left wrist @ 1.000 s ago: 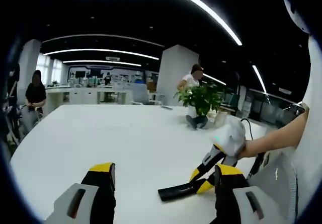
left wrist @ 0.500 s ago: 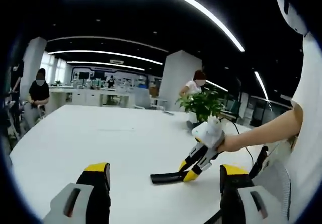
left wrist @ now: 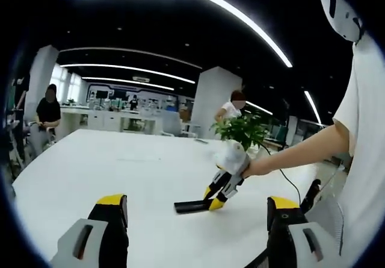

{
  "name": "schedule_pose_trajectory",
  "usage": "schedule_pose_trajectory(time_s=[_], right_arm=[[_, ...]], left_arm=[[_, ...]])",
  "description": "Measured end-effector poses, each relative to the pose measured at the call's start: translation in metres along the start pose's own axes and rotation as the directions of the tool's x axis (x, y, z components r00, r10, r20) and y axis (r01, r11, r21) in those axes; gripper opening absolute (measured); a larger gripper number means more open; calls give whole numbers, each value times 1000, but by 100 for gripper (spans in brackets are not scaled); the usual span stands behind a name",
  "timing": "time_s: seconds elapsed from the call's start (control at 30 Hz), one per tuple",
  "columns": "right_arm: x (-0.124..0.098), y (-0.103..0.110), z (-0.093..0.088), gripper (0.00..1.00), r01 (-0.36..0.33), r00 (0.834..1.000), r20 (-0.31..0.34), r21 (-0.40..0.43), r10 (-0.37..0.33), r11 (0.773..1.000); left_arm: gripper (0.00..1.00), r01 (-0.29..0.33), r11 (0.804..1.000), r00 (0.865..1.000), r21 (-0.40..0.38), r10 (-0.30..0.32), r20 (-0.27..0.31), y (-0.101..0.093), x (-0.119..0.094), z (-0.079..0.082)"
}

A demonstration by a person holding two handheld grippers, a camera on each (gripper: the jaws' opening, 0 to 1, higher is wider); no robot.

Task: Press the specified remote control buttons in sequence, fully releasing each button before pressing the next.

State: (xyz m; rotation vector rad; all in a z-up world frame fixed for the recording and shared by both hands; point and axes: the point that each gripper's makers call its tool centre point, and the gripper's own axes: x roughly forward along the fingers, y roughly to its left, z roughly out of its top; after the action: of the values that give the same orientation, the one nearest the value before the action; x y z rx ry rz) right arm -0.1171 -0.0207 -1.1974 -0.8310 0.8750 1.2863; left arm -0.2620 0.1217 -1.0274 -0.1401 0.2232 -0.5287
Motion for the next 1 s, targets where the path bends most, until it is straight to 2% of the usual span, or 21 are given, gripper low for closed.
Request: schedule_pose_trajectory(time_s=[0.7, 1.0], right_arm=[[11, -69, 13, 22, 7, 1000, -4, 65, -7, 998], [12, -95, 15, 22, 6, 1000, -12, 67, -6, 998]], left_arm=[[99, -32, 999, 999, 6, 32, -32, 9, 0, -4], [99, -46, 999, 998, 12, 46, -51, 16, 4, -4]])
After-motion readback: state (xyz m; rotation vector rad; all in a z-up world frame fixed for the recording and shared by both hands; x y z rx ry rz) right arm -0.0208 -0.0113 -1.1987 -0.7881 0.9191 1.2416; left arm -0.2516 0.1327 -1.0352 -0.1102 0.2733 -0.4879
